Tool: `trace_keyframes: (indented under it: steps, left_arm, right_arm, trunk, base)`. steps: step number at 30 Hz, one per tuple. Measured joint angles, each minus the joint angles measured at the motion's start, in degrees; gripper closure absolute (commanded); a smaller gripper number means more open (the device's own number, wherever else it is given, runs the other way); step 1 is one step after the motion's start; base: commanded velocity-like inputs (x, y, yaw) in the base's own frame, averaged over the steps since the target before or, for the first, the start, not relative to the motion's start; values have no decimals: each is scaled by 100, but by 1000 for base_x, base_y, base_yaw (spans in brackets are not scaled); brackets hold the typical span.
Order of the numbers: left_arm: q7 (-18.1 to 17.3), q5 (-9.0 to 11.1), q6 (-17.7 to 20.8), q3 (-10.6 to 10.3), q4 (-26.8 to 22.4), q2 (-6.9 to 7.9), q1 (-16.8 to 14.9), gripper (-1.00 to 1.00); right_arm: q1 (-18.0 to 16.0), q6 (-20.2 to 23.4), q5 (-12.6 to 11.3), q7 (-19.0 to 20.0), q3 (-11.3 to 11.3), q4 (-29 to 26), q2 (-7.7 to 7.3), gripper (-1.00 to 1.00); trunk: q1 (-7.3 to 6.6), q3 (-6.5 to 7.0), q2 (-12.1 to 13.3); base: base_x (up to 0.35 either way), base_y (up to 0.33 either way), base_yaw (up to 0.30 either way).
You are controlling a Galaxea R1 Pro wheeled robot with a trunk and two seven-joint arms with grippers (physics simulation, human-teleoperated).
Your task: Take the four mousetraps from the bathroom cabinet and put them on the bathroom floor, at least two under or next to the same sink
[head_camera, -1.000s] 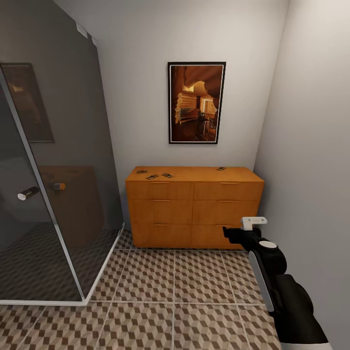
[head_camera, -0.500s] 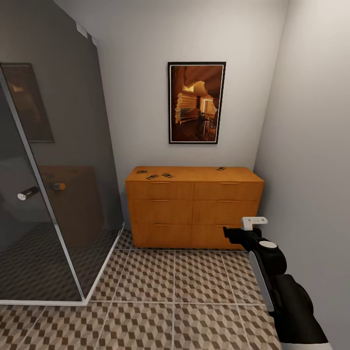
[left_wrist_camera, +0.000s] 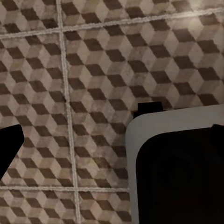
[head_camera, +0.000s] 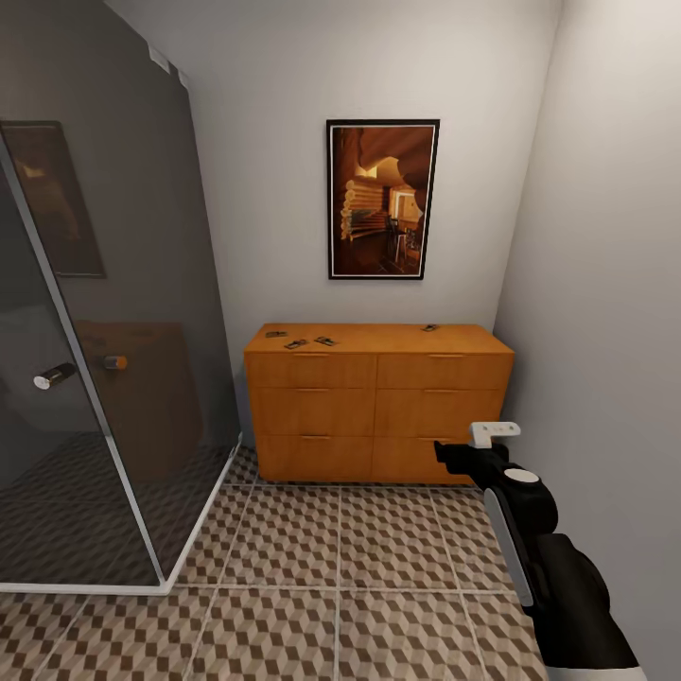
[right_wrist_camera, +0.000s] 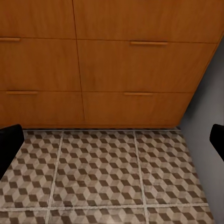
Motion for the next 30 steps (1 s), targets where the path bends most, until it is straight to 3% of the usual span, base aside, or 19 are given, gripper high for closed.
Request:
trace_keyframes:
  steps: [7, 23, 30]
  left_arm:
    - [-4, 1, 0, 0, 0, -6, 0, -100]
    - [-16, -2, 0, 0, 0, -18, 0, -100]
    - [-21, -2, 0, 0, -6, -24, 0, -100]
  right_arm:
    - [0, 0, 0, 3, 0, 0, 7, -100]
    - [0, 0, -3, 3, 6, 0, 8, -100]
    - [0, -3, -12, 25, 4, 0, 2, -100]
  trunk:
    - [-2, -53, 0]
    - [-3, -198, -1]
    - [-1, -262, 0]
  base:
    - [135, 0, 0]
    - [310, 0, 0]
    - [158, 0, 0]
